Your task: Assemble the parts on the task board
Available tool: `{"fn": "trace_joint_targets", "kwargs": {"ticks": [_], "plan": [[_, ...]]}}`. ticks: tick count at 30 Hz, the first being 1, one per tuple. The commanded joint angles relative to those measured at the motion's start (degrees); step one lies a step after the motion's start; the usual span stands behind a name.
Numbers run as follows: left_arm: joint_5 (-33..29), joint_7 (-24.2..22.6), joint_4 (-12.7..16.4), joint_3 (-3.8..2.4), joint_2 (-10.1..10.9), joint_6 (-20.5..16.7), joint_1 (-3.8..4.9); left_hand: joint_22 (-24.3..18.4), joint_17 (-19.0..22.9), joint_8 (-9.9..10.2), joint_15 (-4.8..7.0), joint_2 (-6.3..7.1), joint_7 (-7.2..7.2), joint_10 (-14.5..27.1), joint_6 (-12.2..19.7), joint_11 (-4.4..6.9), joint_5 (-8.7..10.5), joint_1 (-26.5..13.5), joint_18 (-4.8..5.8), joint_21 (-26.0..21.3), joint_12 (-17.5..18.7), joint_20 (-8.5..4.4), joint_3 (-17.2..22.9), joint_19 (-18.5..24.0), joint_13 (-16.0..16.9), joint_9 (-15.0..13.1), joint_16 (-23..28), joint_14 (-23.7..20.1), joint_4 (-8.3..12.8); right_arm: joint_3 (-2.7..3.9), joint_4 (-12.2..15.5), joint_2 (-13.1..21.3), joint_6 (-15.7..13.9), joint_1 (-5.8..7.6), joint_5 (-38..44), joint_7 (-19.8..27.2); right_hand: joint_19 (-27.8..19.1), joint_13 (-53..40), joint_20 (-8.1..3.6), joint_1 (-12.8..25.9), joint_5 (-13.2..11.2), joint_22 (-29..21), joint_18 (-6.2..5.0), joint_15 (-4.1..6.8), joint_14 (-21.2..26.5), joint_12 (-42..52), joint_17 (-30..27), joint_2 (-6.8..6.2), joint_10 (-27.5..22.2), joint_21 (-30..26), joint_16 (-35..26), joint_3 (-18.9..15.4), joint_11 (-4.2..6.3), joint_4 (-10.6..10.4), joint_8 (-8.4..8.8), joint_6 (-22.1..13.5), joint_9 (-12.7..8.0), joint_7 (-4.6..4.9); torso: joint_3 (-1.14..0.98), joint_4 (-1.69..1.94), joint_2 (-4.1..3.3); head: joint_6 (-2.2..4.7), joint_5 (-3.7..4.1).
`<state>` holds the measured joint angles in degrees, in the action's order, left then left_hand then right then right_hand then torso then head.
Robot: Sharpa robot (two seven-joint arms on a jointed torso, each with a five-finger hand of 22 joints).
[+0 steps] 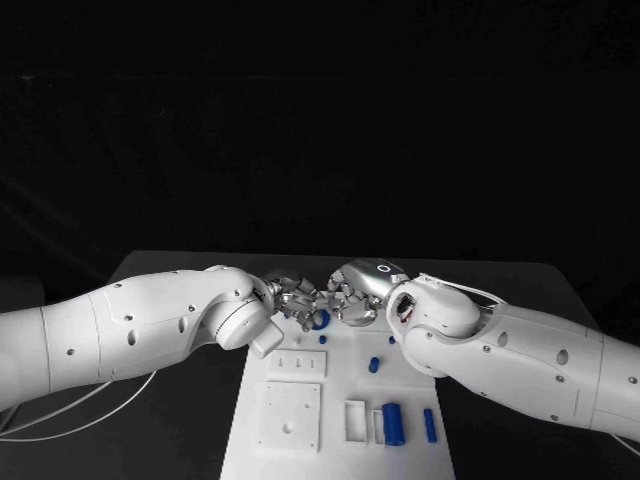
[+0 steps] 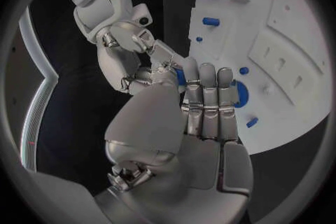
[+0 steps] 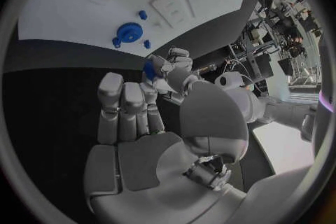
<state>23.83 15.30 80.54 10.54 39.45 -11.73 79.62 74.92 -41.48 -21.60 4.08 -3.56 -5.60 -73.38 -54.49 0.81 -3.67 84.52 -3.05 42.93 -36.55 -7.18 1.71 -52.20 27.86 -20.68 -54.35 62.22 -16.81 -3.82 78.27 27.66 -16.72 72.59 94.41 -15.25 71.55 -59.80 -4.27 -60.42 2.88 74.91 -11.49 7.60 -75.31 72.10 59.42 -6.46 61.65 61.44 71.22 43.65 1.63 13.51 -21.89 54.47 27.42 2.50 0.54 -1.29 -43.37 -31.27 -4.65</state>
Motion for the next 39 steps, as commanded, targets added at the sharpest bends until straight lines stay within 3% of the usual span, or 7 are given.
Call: {"fn": "trace_joint_targets", "kwargs": {"ticks": [1,9,24,27,31,37,39], "plan": [[-2.54,-2.17,0.31,-0.19,-0.14,0.68,0.16,0.35,0.17,0.31,-0.05,0.24,0.03,0.34,-0.57,0.03,0.57,-0.06,0.08,-0.20,0.24,-2.38,3.13,0.33,-0.10,-0.13,-0.39,-0.53,0.21,-0.15,0.08,-0.19,1.61,-0.19,0.55,0.39,0.35,-0.05,0.13,-0.31,-0.05,0.80,-3.51,0.18,-0.20,-0.36,0.06,0.48,0.45,0.29,0.02,0.45,0.15,0.02,-0.09,6.34,0.02,2.02,-0.01,-0.01,0.00,-0.01,0.04],[-5.73,-2.24,0.37,-0.19,-0.11,2.89,0.16,0.54,0.61,0.59,-0.40,1.41,-0.09,1.17,-0.61,-0.16,0.22,-1.47,0.22,-0.48,0.61,-2.11,5.83,1.32,-0.29,-0.28,-0.11,-1.42,0.47,-0.18,-0.12,-0.27,1.67,-0.28,0.51,0.29,0.36,-0.05,0.13,-0.30,-0.05,0.80,-3.51,0.18,-0.20,-0.36,0.06,0.46,0.45,0.29,0.02,0.49,0.15,0.02,-0.08,6.34,0.02,2.02,0.00,0.00,0.01,-0.07,-0.01],[-7.01,-1.65,-0.29,-0.18,-0.41,3.92,0.14,0.59,1.41,1.90,-1.98,8.85,-1.08,5.18,0.80,-1.25,-2.69,-16.65,0.29,-1.92,0.48,-0.65,9.56,3.84,-0.11,-0.50,-0.09,-4.96,0.30,-0.20,-0.17,-0.29,1.64,-0.50,0.29,0.31,0.37,-0.07,0.14,-0.27,-0.05,0.79,-3.51,0.18,-0.21,-0.38,0.06,0.44,0.47,0.29,0.02,0.58,0.15,-0.01,-0.07,6.36,0.02,2.02,-0.03,-0.07,-0.02,-0.21,-0.08],[-7.20,-1.32,-0.35,-0.18,-0.55,3.55,0.13,0.69,1.46,1.77,-2.24,10.57,-1.25,6.16,0.93,-1.26,-5.23,-20.60,0.17,-2.23,0.07,-0.38,10.97,4.48,0.09,-0.79,-0.41,-5.80,0.40,-0.20,-0.22,-0.35,1.63,-0.52,0.29,0.29,0.37,-0.08,0.14,-0.27,-0.05,0.79,-3.51,0.18,-0.21,-0.38,0.06,0.44,0.47,0.29,0.02,0.61,0.15,-0.01,-0.07,6.36,0.02,2.02,-0.02,-0.05,-0.01,-0.28,-0.02],[-7.37,-1.43,-0.36,-0.17,-0.60,3.19,0.12,1.00,1.18,0.87,-2.49,11.25,-1.00,7.36,0.35,-1.24,-12.71,-24.15,0.11,-2.38,-0.85,-0.08,12.37,5.49,0.61,-1.80,-1.26,-6.89,1.20,-0.20,-0.27,-0.41,1.65,-0.55,0.29,0.29,0.37,-0.08,0.14,-0.26,-0.04,0.79,-3.51,0.18,-0.21,-0.39,0.06,0.44,0.47,0.29,0.02,0.63,0.15,-0.02,-0.07,6.37,0.02,2.02,-0.03,-0.05,-0.01,-0.29,-0.02],[-7.38,-1.55,-0.24,-0.17,-0.59,2.72,0.12,1.12,0.99,-1.79,-2.77,10.15,-0.22,8.76,-1.07,-0.82,-20.73,-26.14,0.28,-2.05,-2.65,0.31,16.50,6.69,1.37,-4.68,-2.73,-8.16,8.92,-0.21,-0.33,-0.56,1.68,-0.60,0.29,0.29,0.37,-0.09,0.15,-0.26,-0.04,0.79,-3.51,0.18,-0.21,-0.39,0.06,0.43,0.48,0.30,0.02,0.68,0.15,-0.02,-0.06,6.38,0.02,2.02,-0.03,-0.06,-0.01,-0.43,0.04],[-7.38,-1.58,-0.26,-0.17,-0.58,2.73,0.12,1.11,1.32,-2.37,-2.93,8.78,-0.20,9.17,-0.35,-0.60,-21.65,-33.02,0.34,-1.63,-3.47,0.12,22.54,6.77,1.41,-5.77,-3.39,-8.38,20.14,-0.21,-0.34,-0.55,1.70,-0.60,0.29,0.27,0.37,-0.09,0.15,-0.26,-0.04,0.79,-3.51,0.18,-0.21,-0.39,0.06,0.43,0.48,0.30,0.02,0.69,0.15,-0.02,-0.06,6.38,0.02,2.02,-0.04,-0.04,-0.02,-0.49,0.06]]}}
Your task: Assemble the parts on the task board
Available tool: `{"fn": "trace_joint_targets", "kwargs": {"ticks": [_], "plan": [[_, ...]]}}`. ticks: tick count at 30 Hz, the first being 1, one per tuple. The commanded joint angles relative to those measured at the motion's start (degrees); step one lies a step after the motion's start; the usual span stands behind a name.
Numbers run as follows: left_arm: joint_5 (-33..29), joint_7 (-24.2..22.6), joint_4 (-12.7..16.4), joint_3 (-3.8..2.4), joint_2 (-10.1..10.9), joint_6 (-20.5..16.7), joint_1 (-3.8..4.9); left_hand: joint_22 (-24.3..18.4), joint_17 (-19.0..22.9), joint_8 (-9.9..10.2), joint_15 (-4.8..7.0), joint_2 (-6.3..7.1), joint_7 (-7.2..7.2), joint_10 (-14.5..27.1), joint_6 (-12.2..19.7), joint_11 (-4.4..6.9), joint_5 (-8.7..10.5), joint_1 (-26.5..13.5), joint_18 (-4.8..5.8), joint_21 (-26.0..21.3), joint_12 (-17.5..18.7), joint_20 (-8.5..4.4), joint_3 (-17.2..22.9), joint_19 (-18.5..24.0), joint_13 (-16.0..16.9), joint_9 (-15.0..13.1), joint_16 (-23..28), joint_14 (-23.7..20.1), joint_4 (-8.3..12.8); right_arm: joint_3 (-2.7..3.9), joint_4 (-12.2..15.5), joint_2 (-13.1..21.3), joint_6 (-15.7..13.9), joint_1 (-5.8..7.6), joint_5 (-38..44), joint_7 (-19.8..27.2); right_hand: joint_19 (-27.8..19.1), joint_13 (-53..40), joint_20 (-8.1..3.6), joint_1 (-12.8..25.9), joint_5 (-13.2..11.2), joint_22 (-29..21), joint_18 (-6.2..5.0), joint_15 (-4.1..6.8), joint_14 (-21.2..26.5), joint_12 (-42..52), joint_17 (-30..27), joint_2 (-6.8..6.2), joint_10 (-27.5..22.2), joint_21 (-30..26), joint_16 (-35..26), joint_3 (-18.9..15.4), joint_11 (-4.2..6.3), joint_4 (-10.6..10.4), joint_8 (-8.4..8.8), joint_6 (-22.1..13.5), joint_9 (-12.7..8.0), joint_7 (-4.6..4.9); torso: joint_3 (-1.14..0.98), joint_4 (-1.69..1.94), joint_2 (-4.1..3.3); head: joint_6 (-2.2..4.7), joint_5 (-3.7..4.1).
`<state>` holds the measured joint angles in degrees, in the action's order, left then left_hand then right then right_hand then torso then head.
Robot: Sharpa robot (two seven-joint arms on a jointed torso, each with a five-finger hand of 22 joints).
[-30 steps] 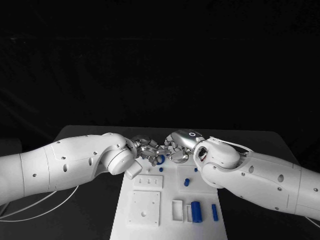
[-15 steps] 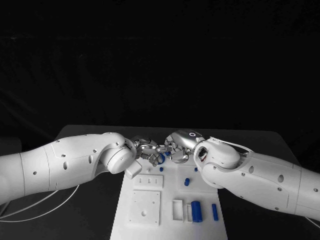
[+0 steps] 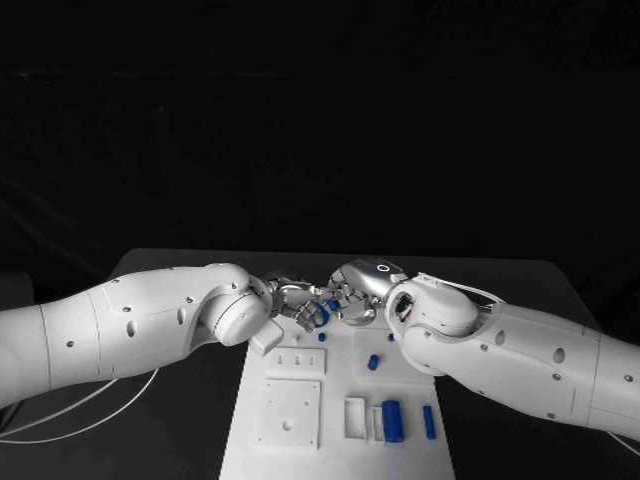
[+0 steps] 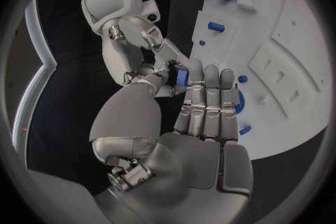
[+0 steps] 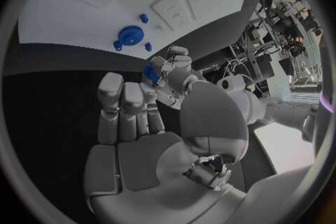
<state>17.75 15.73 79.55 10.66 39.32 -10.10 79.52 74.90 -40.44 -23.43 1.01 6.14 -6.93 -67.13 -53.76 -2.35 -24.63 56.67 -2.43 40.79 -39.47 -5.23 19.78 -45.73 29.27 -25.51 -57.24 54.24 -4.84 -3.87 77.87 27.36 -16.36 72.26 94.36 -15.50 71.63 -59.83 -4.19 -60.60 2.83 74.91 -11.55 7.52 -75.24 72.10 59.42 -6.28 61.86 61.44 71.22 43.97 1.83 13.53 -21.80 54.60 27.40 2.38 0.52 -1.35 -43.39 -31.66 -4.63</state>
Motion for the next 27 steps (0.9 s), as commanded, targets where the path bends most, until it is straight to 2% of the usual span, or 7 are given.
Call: {"fn": "trace_joint_targets", "kwargs": {"ticks": [1,2,7,19,21,22,27], "plan": [[-1.31,-2.00,0.72,-0.28,-0.45,1.19,0.21,1.19,0.82,-0.61,0.14,-3.11,1.82,2.67,-0.79,1.58,-0.40,-16.48,0.43,1.25,-1.26,-1.34,11.12,-0.44,-0.24,-1.44,-1.03,-0.13,18.74,-0.16,0.06,-0.24,1.35,-0.27,0.34,0.50,0.29,-0.06,0.06,-0.08,0.01,0.80,-3.45,0.26,-0.29,-0.39,0.06,0.25,0.27,0.30,0.02,0.38,-0.06,-0.03,-0.15,6.25,0.04,2.14,-0.01,0.02,-0.01,-0.09,0.06],[-1.31,-1.96,0.73,-0.28,-0.44,1.10,0.21,1.15,1.13,-1.14,0.25,-4.14,1.19,2.82,-1.74,2.30,-1.20,-18.37,0.16,1.53,-1.33,-1.74,14.58,-0.70,-0.47,-1.79,-1.12,-0.11,21.34,-0.16,0.05,-0.26,1.36,-0.28,0.34,0.49,0.29,-0.06,0.06,-0.08,0.01,0.80,-3.45,0.26,-0.29,-0.39,0.06,0.25,0.27,0.30,0.02,0.39,-0.06,-0.04,-0.15,6.25,0.03,2.14,0.00,0.02,-0.01,-0.07,0.07],[-1.23,-1.79,0.84,-0.28,-0.35,1.31,0.20,1.30,1.40,-1.54,0.42,-4.19,1.27,2.78,-1.99,2.41,-0.75,-16.62,0.09,2.47,-1.94,-1.86,18.63,-0.69,-0.61,-2.32,-1.70,-0.08,21.65,-0.17,-0.10,-0.27,1.46,-0.28,0.34,0.42,0.29,-0.07,0.06,-0.07,0.02,0.79,-3.45,0.26,-0.29,-0.40,0.06,0.25,0.28,0.30,0.02,0.43,-0.06,-0.04,-0.14,6.25,0.03,2.14,0.00,0.02,0.03,-0.17,0.10],[-1.03,-1.64,0.73,-0.28,-0.50,1.24,0.13,1.21,1.57,-2.00,0.42,-2.92,1.39,2.91,-2.20,2.47,0.65,-13.72,0.16,3.30,-2.60,-1.85,19.16,-0.45,-0.65,-2.89,-2.35,-0.20,21.51,-0.17,-0.05,-0.32,1.60,-0.34,0.34,0.39,0.30,-0.09,0.07,-0.06,0.03,0.79,-3.45,0.26,-0.30,-0.42,0.06,0.25,0.29,0.30,0.01,0.53,-0.06,-0.04,-0.13,6.26,0.03,2.14,0.01,0.03,0.00,-0.31,0.20],[-0.96,-1.57,0.70,-0.28,-0.50,1.25,0.12,1.18,1.63,-2.02,0.43,-2.58,1.38,2.93,-2.19,2.47,1.39,-13.39,0.16,3.42,-2.70,-1.86,19.07,-0.50,-0.68,-2.95,-2.44,-0.21,21.39,-0.17,-0.05,-0.34,1.60,-0.35,0.34,0.38,0.30,-0.09,0.07,-0.06,0.03,0.79,-3.45,0.26,-0.30,-0.42,0.06,0.24,0.29,0.30,0.01,0.54,-0.06,-0.04,-0.13,6.26,0.03,2.14,0.01,0.04,-0.01,-0.32,0.19],[-0.85,-1.56,0.68,-0.28,-0.50,1.19,0.12,1.12,1.72,-2.02,0.42,-2.43,1.37,2.98,-2.17,2.46,3.06,-13.22,0.17,3.49,-2.76,-1.86,18.93,-0.52,-0.74,-3.00,-2.49,-0.25,21.22,-0.17,-0.06,-0.35,1.62,-0.36,0.34,0.38,0.30,-0.09,0.07,-0.06,0.03,0.79,-3.45,0.26,-0.30,-0.42,0.06,0.24,0.29,0.30,0.01,0.55,-0.06,-0.04,-0.12,6.26,0.03,2.14,0.02,0.06,-0.01,-0.27,0.22],[-0.33,-1.42,0.74,-0.28,-0.50,1.26,0.11,1.08,1.79,-2.01,0.42,-2.40,1.37,3.01,-2.14,2.46,4.89,-13.18,0.17,3.52,-2.80,-1.86,18.82,-0.52,-0.79,-3.04,-2.54,-0.27,21.15,-0.17,-0.04,-0.33,1.72,-0.38,0.34,0.35,0.30,-0.09,0.07,-0.06,0.03,0.79,-3.45,0.26,-0.30,-0.42,0.06,0.24,0.29,0.30,0.01,0.56,-0.06,-0.04,-0.12,6.27,0.03,2.14,0.01,0.07,0.02,-0.32,0.18]]}}
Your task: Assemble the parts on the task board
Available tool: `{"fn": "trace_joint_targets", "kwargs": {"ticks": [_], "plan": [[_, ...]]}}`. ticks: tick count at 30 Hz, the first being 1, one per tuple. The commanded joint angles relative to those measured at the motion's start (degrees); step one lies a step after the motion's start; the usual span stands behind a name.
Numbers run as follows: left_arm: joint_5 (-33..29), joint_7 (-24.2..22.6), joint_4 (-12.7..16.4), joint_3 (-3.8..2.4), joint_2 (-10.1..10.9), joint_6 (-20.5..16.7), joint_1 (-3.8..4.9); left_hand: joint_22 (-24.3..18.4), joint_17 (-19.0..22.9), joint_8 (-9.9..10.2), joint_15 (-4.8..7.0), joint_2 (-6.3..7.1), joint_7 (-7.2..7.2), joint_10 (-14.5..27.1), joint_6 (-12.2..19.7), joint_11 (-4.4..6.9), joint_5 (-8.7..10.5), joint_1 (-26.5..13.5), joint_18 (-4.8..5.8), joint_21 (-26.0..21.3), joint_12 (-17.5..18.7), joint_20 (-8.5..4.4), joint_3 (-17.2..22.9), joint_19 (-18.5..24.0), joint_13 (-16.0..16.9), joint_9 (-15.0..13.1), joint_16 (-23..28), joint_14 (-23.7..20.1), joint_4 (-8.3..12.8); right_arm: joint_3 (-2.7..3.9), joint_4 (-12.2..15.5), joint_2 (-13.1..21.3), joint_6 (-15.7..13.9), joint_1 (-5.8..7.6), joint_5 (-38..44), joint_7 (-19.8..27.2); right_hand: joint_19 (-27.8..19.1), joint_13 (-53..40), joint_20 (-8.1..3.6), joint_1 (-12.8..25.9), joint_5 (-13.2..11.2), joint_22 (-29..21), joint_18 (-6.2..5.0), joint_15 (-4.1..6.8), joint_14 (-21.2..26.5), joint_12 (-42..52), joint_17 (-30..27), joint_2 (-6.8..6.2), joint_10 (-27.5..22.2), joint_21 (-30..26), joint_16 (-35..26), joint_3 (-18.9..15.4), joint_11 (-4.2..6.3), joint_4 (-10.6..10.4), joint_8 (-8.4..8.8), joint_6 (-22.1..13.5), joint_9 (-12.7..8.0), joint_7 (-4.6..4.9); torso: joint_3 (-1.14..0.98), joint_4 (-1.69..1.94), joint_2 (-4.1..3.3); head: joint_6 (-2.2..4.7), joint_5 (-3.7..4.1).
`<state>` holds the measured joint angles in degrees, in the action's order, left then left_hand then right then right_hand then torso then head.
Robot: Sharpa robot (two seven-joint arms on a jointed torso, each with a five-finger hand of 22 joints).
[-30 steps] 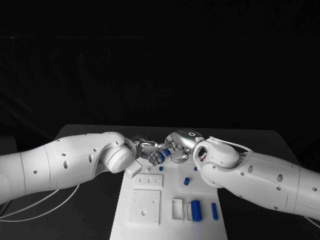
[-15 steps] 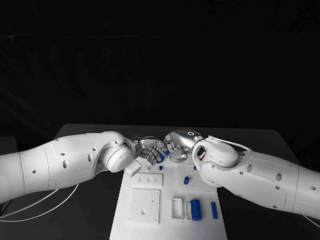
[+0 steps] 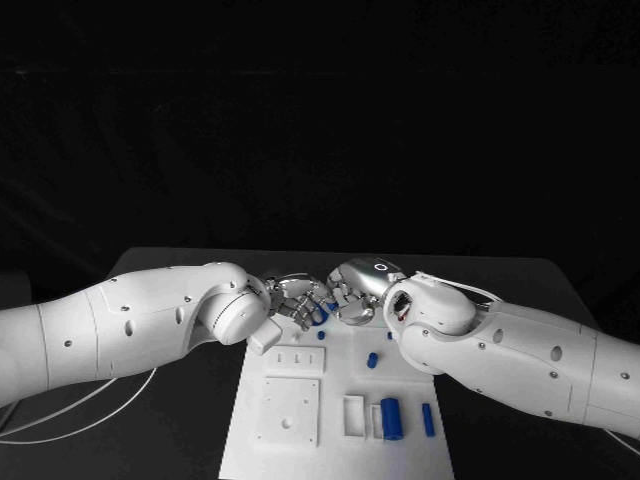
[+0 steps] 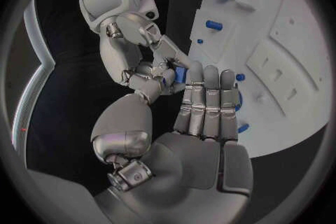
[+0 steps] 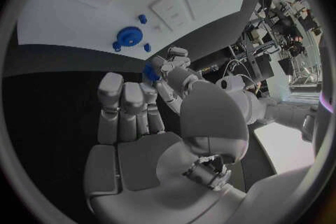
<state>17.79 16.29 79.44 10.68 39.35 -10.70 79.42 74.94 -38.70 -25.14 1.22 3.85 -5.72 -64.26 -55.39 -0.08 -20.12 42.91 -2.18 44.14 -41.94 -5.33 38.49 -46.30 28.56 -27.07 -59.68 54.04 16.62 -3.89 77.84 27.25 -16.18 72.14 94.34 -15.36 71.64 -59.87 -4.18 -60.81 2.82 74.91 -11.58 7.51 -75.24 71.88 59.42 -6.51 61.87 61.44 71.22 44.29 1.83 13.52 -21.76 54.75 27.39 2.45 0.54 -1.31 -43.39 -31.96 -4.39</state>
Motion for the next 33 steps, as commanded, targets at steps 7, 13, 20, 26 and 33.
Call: {"fn": "trace_joint_targets", "kwargs": {"ticks": [7,13,20,26,33], "plan": [[0.92,-1.35,1.03,-0.30,-0.46,2.61,0.21,0.91,0.18,-0.32,0.26,1.40,0.28,0.18,-0.38,0.30,14.04,0.78,-0.37,0.24,-0.43,-1.91,-0.01,-0.06,-0.19,-1.64,-0.28,-0.09,-1.44,-0.16,-0.07,-0.19,1.68,-0.27,0.37,0.14,0.30,-0.06,0.07,0.15,0.05,0.79,-3.41,0.27,-0.30,-0.20,0.06,0.48,0.29,0.30,0.01,0.27,-0.05,-0.03,-0.16,6.12,0.04,2.07,0.01,-0.03,0.02,-0.04,0.01],[1.30,-1.96,0.93,-0.30,-0.42,2.79,0.21,0.95,0.27,-0.67,0.55,1.06,0.58,-0.59,-1.46,0.58,16.72,1.59,-0.33,0.55,-1.01,-2.02,0.45,-0.51,-0.24,-1.84,-0.94,0.54,-3.20,-0.16,-0.05,-0.19,1.74,-0.27,0.37,0.14,0.30,-0.07,0.07,0.14,0.07,0.79,-3.41,0.27,-0.30,-0.21,0.06,0.49,0.30,0.30,0.01,0.34,-0.05,-0.03,-0.14,6.12,0.03,2.07,0.00,-0.03,0.01,-0.05,0.04],[1.24,-1.98,0.73,-0.30,-0.47,2.52,0.21,1.02,0.36,-0.56,0.75,-1.13,0.76,-0.91,-2.03,0.74,16.93,2.84,-0.22,0.87,-1.17,-2.19,0.19,-0.53,-0.42,-1.83,-1.35,0.61,-2.80,-0.16,0.12,-0.26,1.93,-0.28,0.37,0.06,0.30,-0.08,0.08,0.15,0.08,0.79,-3.42,0.27,-0.31,-0.22,0.05,0.48,0.30,0.30,0.01,0.40,-0.06,-0.02,-0.13,6.13,0.03,2.08,0.01,0.00,0.00,-0.07,0.09],[2.10,-1.35,0.71,-0.30,-0.73,2.39,0.21,0.99,0.43,-0.43,0.74,-0.62,0.74,-0.90,-2.04,0.72,16.96,2.62,-0.19,0.88,-1.14,-2.21,-0.15,-0.49,-0.51,-1.78,-1.39,0.58,-2.86,-0.16,0.32,-0.30,1.78,-0.33,0.44,-0.13,0.30,-0.09,0.08,0.15,0.09,0.79,-3.42,0.26,-0.31,-0.23,0.05,0.48,0.31,0.30,0.01,0.45,-0.06,-0.02,-0.12,6.14,0.03,2.08,0.00,0.02,0.00,-0.13,0.07],[2.77,-0.40,0.37,-0.30,-0.97,2.12,0.20,0.97,0.47,-0.39,0.83,-0.29,0.79,-1.09,-2.24,0.79,17.02,2.69,-0.19,1.00,-1.21,-2.29,-0.33,-0.64,-0.57,-1.79,-1.57,0.74,-3.03,-0.16,0.45,-0.15,1.74,-0.38,0.61,-0.47,0.31,-0.11,0.09,0.16,0.13,0.78,-3.42,0.26,-0.32,-0.25,0.05,0.49,0.32,0.30,0.01,0.57,-0.06,-0.02,-0.11,6.16,0.01,2.08,0.03,-0.01,0.00,-0.14,0.12]]}}
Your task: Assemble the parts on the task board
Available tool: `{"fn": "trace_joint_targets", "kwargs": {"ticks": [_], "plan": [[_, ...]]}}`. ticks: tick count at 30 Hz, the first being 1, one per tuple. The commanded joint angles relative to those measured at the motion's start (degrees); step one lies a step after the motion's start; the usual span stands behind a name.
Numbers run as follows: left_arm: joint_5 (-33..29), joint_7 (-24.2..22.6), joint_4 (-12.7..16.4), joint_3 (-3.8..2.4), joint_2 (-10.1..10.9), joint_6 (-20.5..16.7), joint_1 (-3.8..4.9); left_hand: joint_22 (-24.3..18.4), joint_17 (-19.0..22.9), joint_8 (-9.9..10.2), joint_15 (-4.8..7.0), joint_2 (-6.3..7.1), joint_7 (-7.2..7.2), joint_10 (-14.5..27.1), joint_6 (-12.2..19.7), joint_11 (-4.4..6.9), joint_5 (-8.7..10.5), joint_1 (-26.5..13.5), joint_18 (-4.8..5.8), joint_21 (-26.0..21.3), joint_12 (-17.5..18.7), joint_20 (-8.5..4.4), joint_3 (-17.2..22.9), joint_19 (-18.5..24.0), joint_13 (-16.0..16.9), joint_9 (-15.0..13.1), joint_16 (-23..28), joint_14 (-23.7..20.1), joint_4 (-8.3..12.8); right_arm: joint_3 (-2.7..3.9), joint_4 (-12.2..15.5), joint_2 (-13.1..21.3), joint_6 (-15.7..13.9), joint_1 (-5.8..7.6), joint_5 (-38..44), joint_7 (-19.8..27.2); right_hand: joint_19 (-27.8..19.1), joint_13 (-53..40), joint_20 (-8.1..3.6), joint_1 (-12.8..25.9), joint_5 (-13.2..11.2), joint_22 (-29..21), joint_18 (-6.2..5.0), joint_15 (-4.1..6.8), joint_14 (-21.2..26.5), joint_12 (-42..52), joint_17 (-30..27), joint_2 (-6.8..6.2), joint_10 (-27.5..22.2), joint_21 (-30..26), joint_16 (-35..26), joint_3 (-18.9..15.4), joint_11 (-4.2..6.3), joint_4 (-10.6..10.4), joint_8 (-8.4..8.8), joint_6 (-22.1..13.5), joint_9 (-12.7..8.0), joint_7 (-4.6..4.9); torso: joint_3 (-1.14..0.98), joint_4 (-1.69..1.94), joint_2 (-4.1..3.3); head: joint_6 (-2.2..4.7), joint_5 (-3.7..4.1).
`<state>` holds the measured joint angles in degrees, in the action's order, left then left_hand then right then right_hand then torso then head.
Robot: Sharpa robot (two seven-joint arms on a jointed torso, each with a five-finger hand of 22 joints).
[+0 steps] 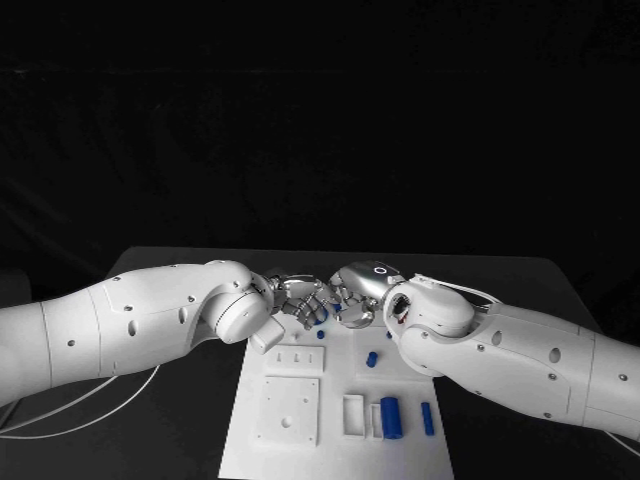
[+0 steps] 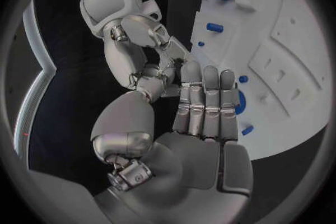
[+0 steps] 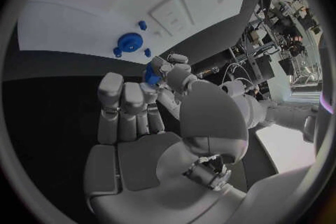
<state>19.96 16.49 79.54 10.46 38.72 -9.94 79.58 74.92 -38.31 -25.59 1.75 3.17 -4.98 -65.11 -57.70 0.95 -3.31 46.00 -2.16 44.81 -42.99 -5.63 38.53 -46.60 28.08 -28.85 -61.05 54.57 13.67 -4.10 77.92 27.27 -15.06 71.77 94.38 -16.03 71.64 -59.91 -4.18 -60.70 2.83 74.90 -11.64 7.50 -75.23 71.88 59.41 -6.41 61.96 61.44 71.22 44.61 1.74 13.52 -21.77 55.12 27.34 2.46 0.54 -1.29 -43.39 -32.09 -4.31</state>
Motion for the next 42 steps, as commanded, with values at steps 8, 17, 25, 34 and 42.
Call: {"fn": "trace_joint_targets", "kwargs": {"ticks": [8,17,25,34,42], "plan": [[1.10,-0.40,0.37,-0.07,-0.10,1.19,-0.02,0.89,0.26,0.37,0.34,2.77,0.01,-0.21,0.13,-0.26,0.39,-1.62,-0.19,0.35,-0.12,-2.07,-1.25,-0.37,-0.29,0.05,-0.31,0.15,-1.22,0.05,0.35,0.02,0.55,-0.01,0.63,0.03,0.31,-0.08,0.09,0.05,0.13,0.79,-3.36,0.26,-0.33,-0.26,0.05,0.38,0.24,0.30,0.01,0.31,0.03,-0.02,-0.09,5.80,0.05,2.07,0.03,-0.03,0.00,0.03,0.06],[1.92,0.18,0.34,-0.07,0.27,1.06,-0.05,0.83,0.36,0.64,0.33,4.20,-0.12,-0.06,0.47,-0.33,0.48,-2.31,-0.24,0.31,-0.10,-2.08,-1.49,-0.35,-0.37,0.07,-0.37,0.03,-2.21,0.05,0.46,0.36,0.43,-0.02,0.89,-0.24,0.32,-0.09,0.09,0.06,0.13,0.79,-3.36,0.26,-0.33,-0.27,0.05,0.36,0.25,0.31,0.01,0.38,0.03,0.00,-0.08,5.82,0.05,2.07,0.02,0.01,0.02,0.00,0.15],[2.52,0.64,0.28,-0.07,0.53,0.84,-0.08,0.77,0.49,1.16,0.25,4.77,-0.41,0.29,1.29,-0.53,0.49,-2.71,-0.25,0.19,-0.03,-2.01,-1.49,-0.16,-0.45,0.19,-0.33,-0.26,-3.06,0.05,0.73,0.69,0.23,-0.06,1.12,-0.36,0.33,-0.10,0.10,0.07,0.13,0.79,-3.36,0.26,-0.34,-0.28,0.05,0.35,0.26,0.31,0.01,0.44,0.03,0.01,-0.07,5.84,0.04,2.07,-0.01,0.00,0.00,-0.06,0.12],[2.96,0.95,0.24,-0.07,0.53,0.87,-0.10,0.76,0.61,1.73,0.10,4.87,-0.76,0.64,2.20,-0.80,0.50,-2.74,-0.22,0.05,0.00,-1.88,-1.41,0.13,-0.49,0.34,-0.28,-0.58,-3.51,0.06,0.94,0.77,0.10,-0.07,1.30,-0.45,0.34,-0.12,0.10,0.09,0.12,0.79,-3.36,0.26,-0.34,-0.29,0.05,0.32,0.27,0.32,0.01,0.49,0.03,0.02,-0.06,5.86,0.04,2.07,-0.01,-0.01,-0.01,-0.08,0.07],[3.51,1.45,0.18,-0.07,0.61,1.45,-0.11,0.79,0.66,2.56,0.03,4.70,-1.12,0.79,3.28,-1.03,0.50,-2.75,-0.25,0.04,-0.09,-1.79,-1.41,0.25,-0.49,0.57,-0.37,-0.70,-3.83,0.06,1.50,1.03,-0.01,-0.13,1.59,-0.47,0.35,-0.13,0.10,0.10,0.12,0.79,-3.36,0.26,-0.35,-0.30,0.04,0.30,0.28,0.32,0.01,0.55,0.03,0.03,-0.06,5.88,0.03,2.07,-0.02,-0.05,0.00,-0.13,0.10]]}}
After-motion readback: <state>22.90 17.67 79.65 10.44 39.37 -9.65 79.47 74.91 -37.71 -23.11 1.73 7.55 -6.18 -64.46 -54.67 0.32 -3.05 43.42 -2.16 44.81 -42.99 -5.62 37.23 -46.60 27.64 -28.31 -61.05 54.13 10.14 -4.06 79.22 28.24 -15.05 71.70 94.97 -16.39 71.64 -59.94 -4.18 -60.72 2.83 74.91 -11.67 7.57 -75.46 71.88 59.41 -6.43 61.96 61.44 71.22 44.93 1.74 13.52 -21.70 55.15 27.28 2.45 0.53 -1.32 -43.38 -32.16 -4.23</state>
